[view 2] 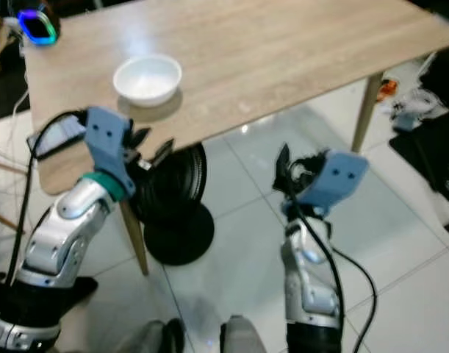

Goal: Setting the table

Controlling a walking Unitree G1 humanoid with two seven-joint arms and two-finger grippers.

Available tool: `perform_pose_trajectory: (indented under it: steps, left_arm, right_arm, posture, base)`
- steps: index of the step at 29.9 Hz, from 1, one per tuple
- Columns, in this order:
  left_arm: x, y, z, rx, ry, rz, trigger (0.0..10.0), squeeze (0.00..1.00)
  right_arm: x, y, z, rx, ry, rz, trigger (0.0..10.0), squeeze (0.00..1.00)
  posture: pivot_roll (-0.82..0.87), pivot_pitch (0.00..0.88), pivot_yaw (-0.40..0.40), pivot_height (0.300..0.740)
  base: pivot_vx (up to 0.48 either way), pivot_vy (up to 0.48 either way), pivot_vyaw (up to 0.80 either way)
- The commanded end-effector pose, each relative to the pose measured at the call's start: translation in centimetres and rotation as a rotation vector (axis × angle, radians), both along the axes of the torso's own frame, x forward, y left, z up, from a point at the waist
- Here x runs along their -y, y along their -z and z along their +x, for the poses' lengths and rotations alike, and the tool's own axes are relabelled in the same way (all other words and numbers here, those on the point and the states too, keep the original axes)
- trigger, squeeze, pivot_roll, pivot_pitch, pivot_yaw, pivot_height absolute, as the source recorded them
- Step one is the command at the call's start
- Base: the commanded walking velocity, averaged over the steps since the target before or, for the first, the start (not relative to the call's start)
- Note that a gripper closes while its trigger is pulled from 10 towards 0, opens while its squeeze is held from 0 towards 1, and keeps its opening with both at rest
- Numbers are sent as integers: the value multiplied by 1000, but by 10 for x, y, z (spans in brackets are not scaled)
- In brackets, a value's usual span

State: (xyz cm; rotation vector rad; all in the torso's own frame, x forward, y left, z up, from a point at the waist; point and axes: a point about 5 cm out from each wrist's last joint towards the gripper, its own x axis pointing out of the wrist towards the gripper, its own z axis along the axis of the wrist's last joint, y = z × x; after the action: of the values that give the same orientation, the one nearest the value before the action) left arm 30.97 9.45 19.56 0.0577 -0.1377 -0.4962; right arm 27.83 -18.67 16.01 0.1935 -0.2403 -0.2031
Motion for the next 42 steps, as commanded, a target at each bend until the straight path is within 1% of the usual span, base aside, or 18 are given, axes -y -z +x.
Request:
perform_pose_trajectory:
  steps: [1,3,12,32,40,42]
  left_arm:
    - [-5,7,0,-19,-19,12,10000,0]
    - [-5,6,0,-20,-18,11,10000,0]
    - [-4,6,1,-27,-15,0,10000,0]
    - [-2,6,1,-37,-16,-16,10000,0]
    - [-3,9,2,-42,-27,-3,10000,0]
    - [-6,12,2,-46,-38,11,10000,0]
  right_arm:
    - [-5,4,0,-13,-14,5,10000,0]
    - [-5,4,0,-14,-14,5,10000,0]
    - [-6,4,0,-15,-18,5,10000,0]
    - [-5,4,-1,-19,-18,15,10000,0]
    - [-5,4,-1,-21,-15,20,10000,0]
    - [-5,5,-2,-23,-14,18,10000,0]
  posture:
    - [-117,28,117,740]
    - [-117,27,117,740]
    - [-119,29,117,740]
    - [-119,35,119,740]
    - [-117,39,120,740]
    - [-117,40,119,740]
  base:
    - [-319,0,0]
    - [-296,0,0]
    - [0,0,0]
    - [0,0,-800]
    - [0,0,-800]
    - [0,0,-800]
